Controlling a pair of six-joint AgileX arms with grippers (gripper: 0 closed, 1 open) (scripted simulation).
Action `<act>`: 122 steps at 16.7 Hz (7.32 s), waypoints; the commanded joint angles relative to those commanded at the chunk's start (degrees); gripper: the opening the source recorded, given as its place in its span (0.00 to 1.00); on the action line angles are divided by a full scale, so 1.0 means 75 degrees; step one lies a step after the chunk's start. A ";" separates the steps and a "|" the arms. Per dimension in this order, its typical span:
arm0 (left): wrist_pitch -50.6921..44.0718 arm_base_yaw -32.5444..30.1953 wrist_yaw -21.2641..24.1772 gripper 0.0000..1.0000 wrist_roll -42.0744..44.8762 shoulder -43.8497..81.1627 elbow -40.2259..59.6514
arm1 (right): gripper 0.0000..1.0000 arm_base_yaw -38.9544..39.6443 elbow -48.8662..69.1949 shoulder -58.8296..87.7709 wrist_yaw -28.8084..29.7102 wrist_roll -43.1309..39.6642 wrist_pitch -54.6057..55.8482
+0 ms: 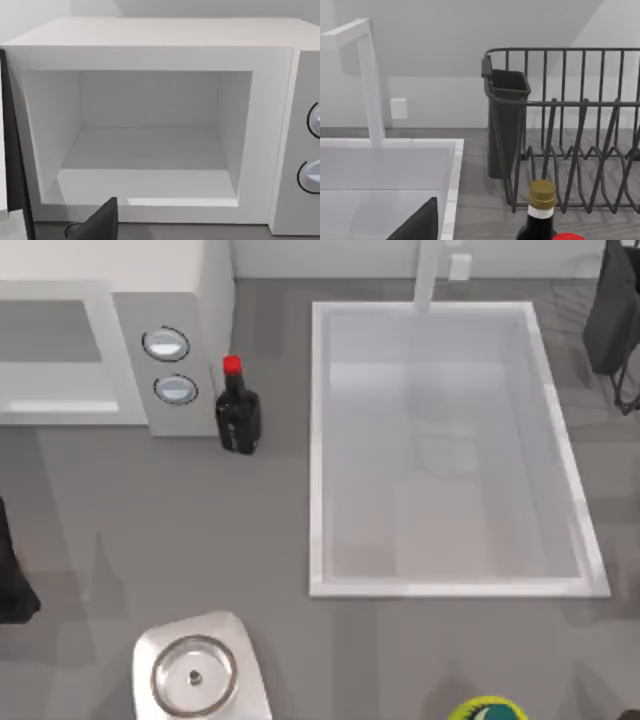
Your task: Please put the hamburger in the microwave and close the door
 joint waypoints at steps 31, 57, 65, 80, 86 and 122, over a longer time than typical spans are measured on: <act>-0.7392 0.1209 0.0047 1.00 0.2033 1.3518 0.8953 | 1.00 0.0000 0.0000 0.0000 0.0000 0.0000 0.0000; -0.4996 0.1211 0.0053 0.17 0.2054 1.4704 0.7744 | 1.00 0.0000 0.0000 0.0000 0.0000 0.0000 0.0000; -0.4996 0.1211 0.0053 0.00 0.2054 1.4704 0.7744 | 1.00 0.0000 0.0000 0.0000 0.0000 0.0000 0.0000; -0.8368 0.1188 0.0083 0.00 0.2029 1.3099 0.9763 | 1.00 0.0000 0.0000 0.0000 0.0000 0.0000 0.0000; -0.8293 0.1196 0.0098 0.00 0.2032 1.3145 0.9757 | 1.00 0.0000 0.0000 0.0000 0.0000 0.0000 0.0000; 0.6307 0.1356 0.1603 0.00 0.0674 1.6338 0.7384 | 1.00 0.0000 0.0000 0.0000 0.0000 0.0000 0.0000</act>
